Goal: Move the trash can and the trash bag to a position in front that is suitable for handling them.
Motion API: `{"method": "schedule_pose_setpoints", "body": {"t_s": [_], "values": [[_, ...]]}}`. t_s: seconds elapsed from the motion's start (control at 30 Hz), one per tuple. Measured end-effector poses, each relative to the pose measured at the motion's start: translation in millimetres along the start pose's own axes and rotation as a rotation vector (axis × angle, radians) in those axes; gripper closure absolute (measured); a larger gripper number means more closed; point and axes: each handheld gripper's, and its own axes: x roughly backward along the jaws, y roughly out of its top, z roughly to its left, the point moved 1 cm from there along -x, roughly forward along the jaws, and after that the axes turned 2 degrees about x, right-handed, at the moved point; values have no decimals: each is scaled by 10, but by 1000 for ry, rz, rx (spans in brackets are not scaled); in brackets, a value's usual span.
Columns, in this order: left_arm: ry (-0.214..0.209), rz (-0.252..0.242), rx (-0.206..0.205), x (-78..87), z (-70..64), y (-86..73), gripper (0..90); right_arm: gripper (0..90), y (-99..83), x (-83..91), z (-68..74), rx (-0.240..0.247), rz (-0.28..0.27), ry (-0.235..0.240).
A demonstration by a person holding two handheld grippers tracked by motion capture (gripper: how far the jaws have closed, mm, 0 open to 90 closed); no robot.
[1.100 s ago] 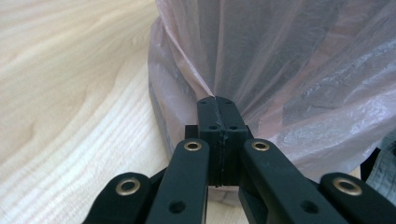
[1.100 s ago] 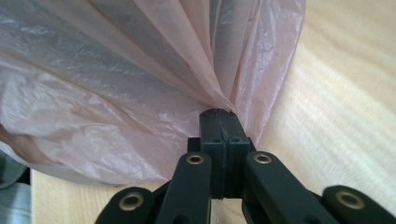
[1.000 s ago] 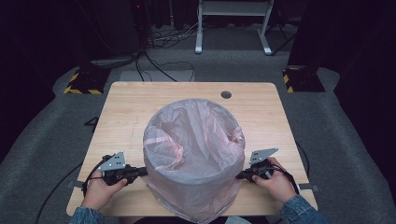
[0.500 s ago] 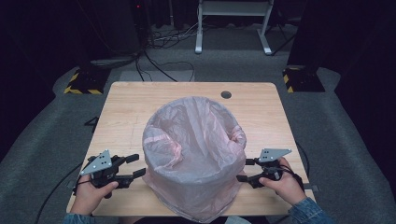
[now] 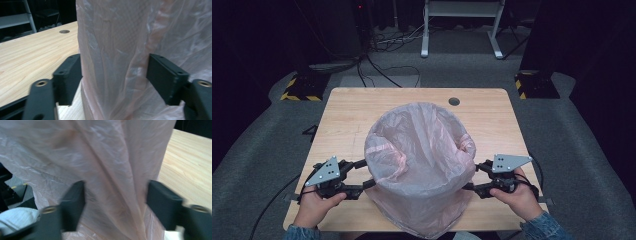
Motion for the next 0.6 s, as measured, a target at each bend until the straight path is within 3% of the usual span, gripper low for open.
{"method": "schedule_pose_setpoints", "body": {"t_s": [0.07,0.17,0.2,0.27,0.33,0.43,0.5,0.6], "values": [[-46,5,-12,-36,-14,-8,449,624,8,-8,-12,22,18,16],[-53,10,-23,-61,-29,-9,559,791,-3,-31,-24,26,37,40],[-62,33,-38,-76,-34,-9,620,822,-12,-41,-26,19,42,46],[-68,35,-37,-86,-39,-11,665,845,-24,-53,-28,14,50,47],[-73,49,-29,-103,-49,-24,793,884,-57,-82,-37,4,61,46],[-83,74,-14,-142,-60,-62,890,900,-100,-110,-45,-19,69,44],[-82,107,-23,-175,-63,-87,900,900,-125,-130,-51,-33,71,46],[-70,193,-48,-239,-77,-132,900,900,-173,-168,-59,-43,94,40]]}}
